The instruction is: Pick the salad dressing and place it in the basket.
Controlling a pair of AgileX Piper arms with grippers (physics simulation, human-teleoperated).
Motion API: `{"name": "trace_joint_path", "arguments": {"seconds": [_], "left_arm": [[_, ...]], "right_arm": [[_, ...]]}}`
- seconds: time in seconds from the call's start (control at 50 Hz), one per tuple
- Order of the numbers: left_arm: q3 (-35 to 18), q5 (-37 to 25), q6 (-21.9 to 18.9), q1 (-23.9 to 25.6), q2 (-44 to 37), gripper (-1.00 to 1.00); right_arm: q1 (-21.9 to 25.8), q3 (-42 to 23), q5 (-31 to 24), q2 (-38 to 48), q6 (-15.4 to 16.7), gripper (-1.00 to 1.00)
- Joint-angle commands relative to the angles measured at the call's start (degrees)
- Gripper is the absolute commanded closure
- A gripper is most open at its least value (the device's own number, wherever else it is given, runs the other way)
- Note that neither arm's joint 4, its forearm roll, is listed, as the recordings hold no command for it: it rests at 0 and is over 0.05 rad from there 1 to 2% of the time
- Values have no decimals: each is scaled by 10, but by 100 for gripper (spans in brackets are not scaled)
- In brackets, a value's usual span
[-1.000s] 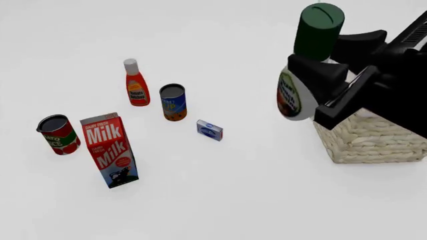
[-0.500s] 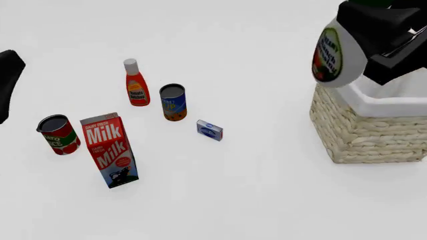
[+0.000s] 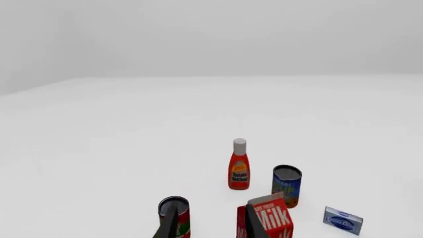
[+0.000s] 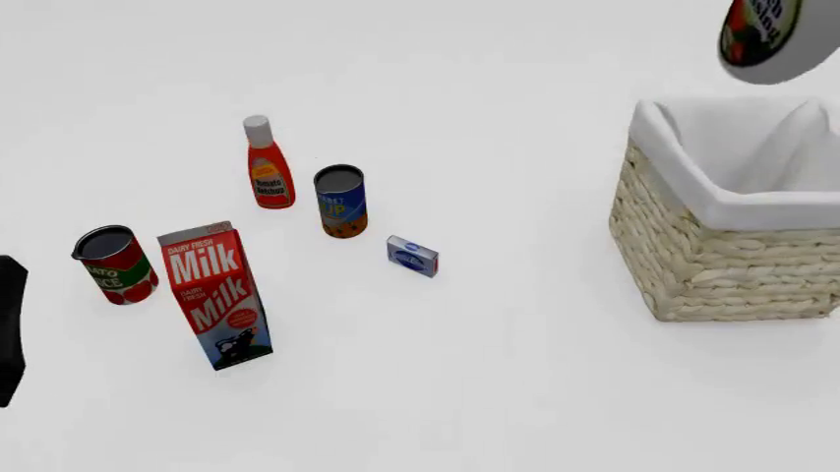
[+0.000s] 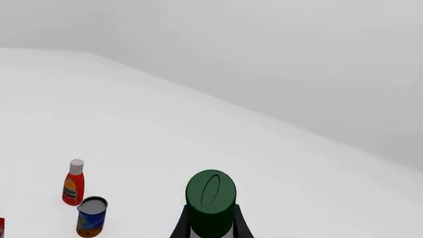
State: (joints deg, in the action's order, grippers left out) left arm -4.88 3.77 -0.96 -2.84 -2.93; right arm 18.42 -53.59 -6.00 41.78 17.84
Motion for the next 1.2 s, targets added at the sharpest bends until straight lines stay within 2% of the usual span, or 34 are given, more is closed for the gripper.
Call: {"name": "trace_joint_path", "arguments": {"seconds": [0.02, 0.08, 0.12, 0.54, 0.68, 0.94, 1.2], "left_arm": [[48, 17, -17, -17, 29, -100], [48, 23, -30, -16, 29, -100], [48, 18, -21, -19, 29, -100], [48, 24, -47, -26, 29, -100], [49, 27, -65, -22, 29, -100], [48, 26, -61, -7, 29, -100], [48, 26, -63, 1, 29, -100]], "right_arm": [[-62, -40, -3, 12, -14, 100], [-73, -42, -1, 19, -18, 100], [-82, -44, 1, 24, -18, 100], [-179, -52, 7, 74, -41, 100], [-196, -51, 7, 87, -46, 100], [-223, -61, 22, 142, -67, 100], [-246, -51, 54, 201, -71, 100]]}}
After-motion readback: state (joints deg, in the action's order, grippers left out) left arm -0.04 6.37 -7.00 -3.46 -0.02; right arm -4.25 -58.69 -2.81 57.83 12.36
